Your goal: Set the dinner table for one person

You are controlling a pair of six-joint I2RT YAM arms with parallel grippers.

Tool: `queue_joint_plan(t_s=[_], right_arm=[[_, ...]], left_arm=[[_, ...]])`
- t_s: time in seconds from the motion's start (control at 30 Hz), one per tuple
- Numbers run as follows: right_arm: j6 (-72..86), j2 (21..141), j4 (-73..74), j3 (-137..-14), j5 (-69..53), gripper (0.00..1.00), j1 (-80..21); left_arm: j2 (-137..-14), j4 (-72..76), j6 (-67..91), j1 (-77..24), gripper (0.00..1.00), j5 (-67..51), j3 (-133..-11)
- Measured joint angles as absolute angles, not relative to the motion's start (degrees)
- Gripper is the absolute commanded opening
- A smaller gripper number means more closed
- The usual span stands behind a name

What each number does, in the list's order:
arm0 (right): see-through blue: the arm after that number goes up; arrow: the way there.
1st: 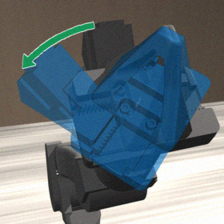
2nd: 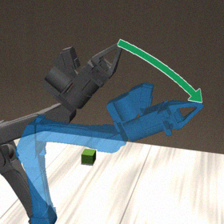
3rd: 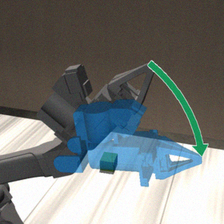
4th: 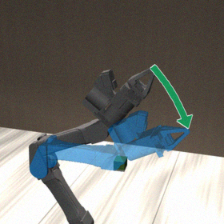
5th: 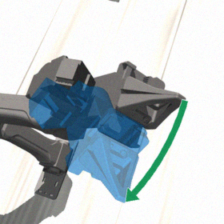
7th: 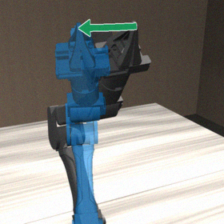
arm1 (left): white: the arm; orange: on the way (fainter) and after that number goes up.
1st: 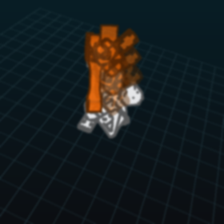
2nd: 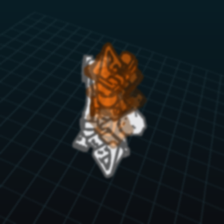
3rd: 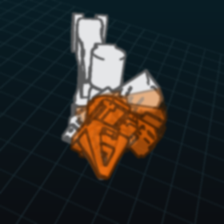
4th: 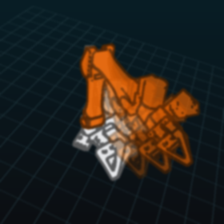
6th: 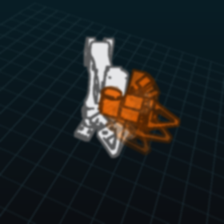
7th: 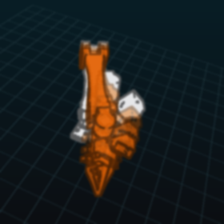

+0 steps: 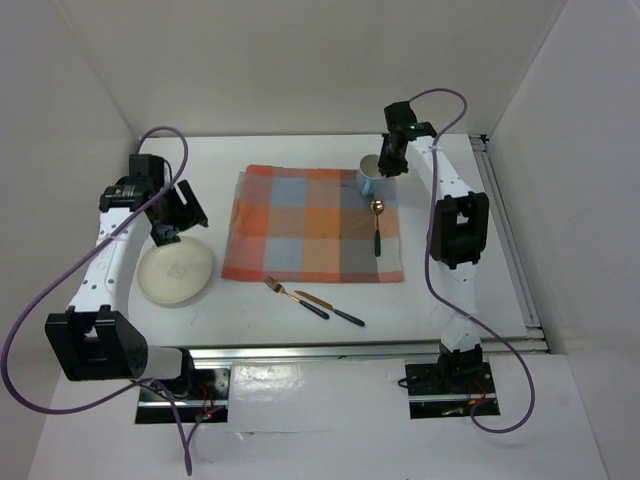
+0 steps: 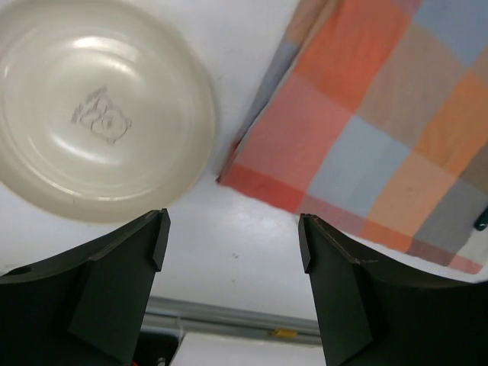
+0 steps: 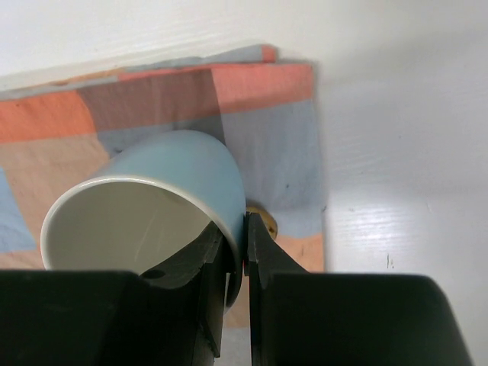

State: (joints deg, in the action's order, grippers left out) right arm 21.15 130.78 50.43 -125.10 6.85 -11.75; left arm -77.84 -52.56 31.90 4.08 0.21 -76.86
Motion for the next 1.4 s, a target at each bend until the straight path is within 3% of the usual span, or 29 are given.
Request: queue_joint_plan(t_s=[0.2, 0.23, 0.37, 0.47, 0.5, 0.63, 0.73, 0.83, 1.07, 1.23, 1.3, 1.4], right_arm=[[20.93, 131.79, 49.23, -125.73, 5.43, 0.00, -10.07], [20.84, 132.42, 49.10, -126.34, 5.15, 0.00, -9.80], [20.60, 135.13, 48.56, -128.25, 4.84, 0.00, -9.52], [20.51, 136.46, 48.01, -128.31, 4.29, 0.17, -9.39], [20.51, 136.46, 47.75, -128.31, 3.86, 0.30, -9.30], [20.69, 136.46, 45.91, -128.31, 1.21, 0.68, -9.26], [20.29, 136.46, 44.16, -128.31, -1.13, 0.88, -9.26], [20.12, 136.42, 43.44, -128.31, -2.96, 0.99, -9.26], [20.08, 134.37, 43.18, -128.22, -5.67, 0.99, -9.26], [20.08, 126.43, 42.41, -124.84, -7.90, 0.99, -9.10], [20.08, 121.97, 42.06, -122.06, -8.60, 0.99, -9.04], [20.08, 116.16, 41.41, -118.78, -10.00, 0.99, -8.75]], left_arm=[[-76.53, -52.73, 33.34, 9.65, 0.91, -3.01, -64.36], [-76.23, -52.86, 33.52, 10.57, 0.98, -3.31, -63.29], [-74.89, -52.82, 34.44, 13.58, 1.00, -4.23, -62.39], [-74.30, -52.75, 34.50, 15.68, 1.00, -5.08, -62.63], [-74.19, -52.71, 34.52, 16.34, 1.00, -5.41, -62.63], [-74.17, -52.73, 34.70, 18.04, 1.00, -6.26, -62.61], [-73.97, -52.73, 35.07, 19.11, 1.00, -6.55, -62.35], [-72.90, -52.73, 35.75, 20.34, 1.00, -6.44, -61.23], [-71.77, -52.75, 38.17, 23.00, 1.00, -4.60, -55.37], [-70.87, -52.80, 41.85, 28.38, 0.97, -5.08, -49.50], [-71.00, -52.25, 43.38, 30.24, 0.85, -5.69, -47.57], [-72.38, -50.83, 45.17, 31.66, 0.81, -5.82, -45.93]])
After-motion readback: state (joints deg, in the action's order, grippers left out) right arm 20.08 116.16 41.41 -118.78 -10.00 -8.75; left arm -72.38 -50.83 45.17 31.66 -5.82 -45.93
